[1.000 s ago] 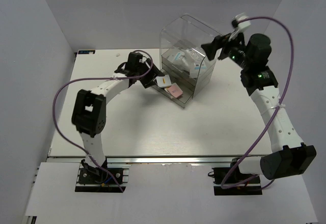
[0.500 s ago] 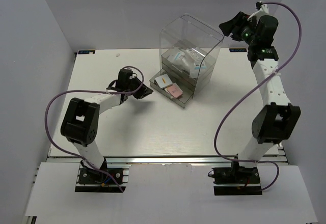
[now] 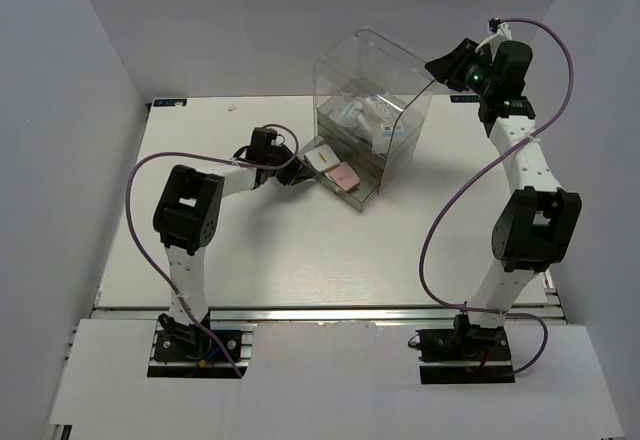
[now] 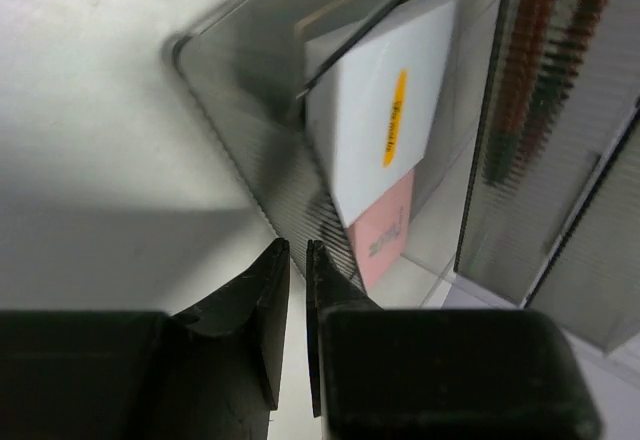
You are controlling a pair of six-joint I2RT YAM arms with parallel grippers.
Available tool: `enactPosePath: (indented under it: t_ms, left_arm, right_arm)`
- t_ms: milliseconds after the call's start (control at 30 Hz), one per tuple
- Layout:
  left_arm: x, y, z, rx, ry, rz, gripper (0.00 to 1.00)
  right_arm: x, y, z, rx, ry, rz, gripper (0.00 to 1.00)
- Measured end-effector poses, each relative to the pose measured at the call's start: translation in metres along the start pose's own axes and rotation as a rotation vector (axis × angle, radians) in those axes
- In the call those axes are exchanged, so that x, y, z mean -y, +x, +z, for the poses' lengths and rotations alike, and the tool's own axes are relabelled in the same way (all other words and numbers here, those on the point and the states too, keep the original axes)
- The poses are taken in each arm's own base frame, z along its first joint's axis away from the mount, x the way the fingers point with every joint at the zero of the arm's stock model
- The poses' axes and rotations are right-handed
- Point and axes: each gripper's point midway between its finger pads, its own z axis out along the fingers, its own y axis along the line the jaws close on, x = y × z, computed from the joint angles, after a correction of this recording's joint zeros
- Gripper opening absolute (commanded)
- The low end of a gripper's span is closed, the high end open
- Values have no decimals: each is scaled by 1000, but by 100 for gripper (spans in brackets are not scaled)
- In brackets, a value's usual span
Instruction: Organize the makeup
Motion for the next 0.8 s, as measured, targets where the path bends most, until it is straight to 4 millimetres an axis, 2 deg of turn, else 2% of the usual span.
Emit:
enactPosePath:
  t_ms: [33,167,400,567,800]
  left_arm:
    - [1,0,5,-9,3,1,23]
    - [3,-1,28,-36,13,-7,24]
    - [18,-10,54,-53,66,-28,27]
    - [41,-17,68,-55,144,-40,29]
    - [59,-9,74,-76,201,-57,33]
  right_arm:
    - [-1,0,0,3,-6,-3,34]
    - [-2,-1,-1,7,-15,-6,30]
    - [-2,-3,-1,14,-17,-15,29]
    - [-2,-2,-1,13,-19,-18,29]
    - [-3,-2,-1,13,-23,-19,31]
